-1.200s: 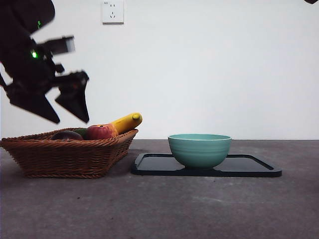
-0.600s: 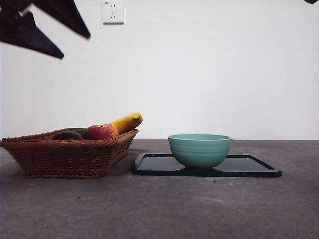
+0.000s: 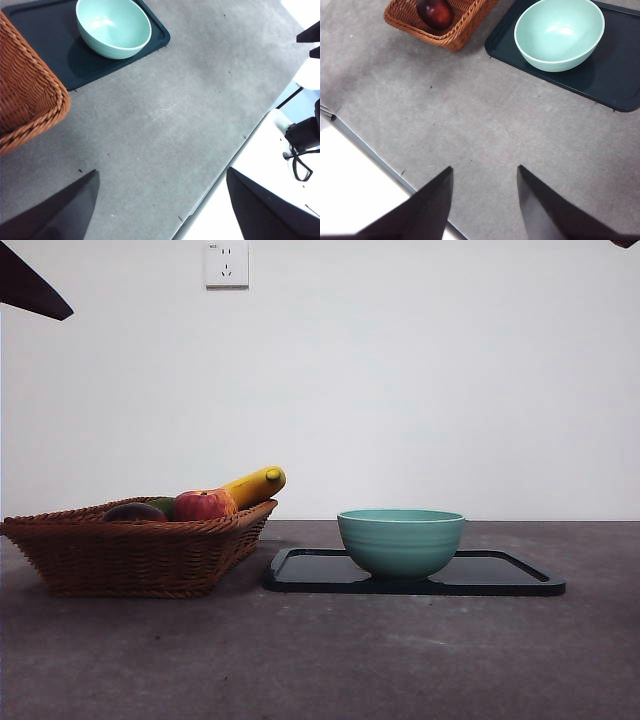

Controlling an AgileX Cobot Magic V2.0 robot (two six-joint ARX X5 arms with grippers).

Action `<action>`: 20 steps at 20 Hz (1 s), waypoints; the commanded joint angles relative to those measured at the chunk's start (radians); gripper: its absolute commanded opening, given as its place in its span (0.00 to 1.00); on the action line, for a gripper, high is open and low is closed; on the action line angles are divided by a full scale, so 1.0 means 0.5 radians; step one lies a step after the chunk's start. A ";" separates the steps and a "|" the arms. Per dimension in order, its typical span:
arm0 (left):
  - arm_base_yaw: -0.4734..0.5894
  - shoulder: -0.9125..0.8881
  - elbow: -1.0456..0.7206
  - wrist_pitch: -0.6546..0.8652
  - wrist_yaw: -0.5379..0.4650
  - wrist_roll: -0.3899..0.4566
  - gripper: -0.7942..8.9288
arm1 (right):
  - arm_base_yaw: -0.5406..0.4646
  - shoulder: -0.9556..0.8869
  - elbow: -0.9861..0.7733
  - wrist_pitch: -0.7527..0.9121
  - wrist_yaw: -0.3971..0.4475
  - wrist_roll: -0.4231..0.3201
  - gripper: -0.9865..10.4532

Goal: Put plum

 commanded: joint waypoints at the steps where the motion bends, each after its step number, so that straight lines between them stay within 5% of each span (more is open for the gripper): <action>1: -0.006 0.011 0.046 0.008 0.011 0.039 0.50 | 0.013 0.008 0.012 0.021 -0.002 0.029 0.26; 10: -0.006 0.011 0.046 0.003 0.011 0.039 0.50 | 0.003 0.085 0.018 0.130 0.105 0.295 0.33; 20: -0.006 0.011 0.046 0.002 0.011 0.038 0.50 | -0.167 0.951 0.233 0.562 0.117 0.320 0.33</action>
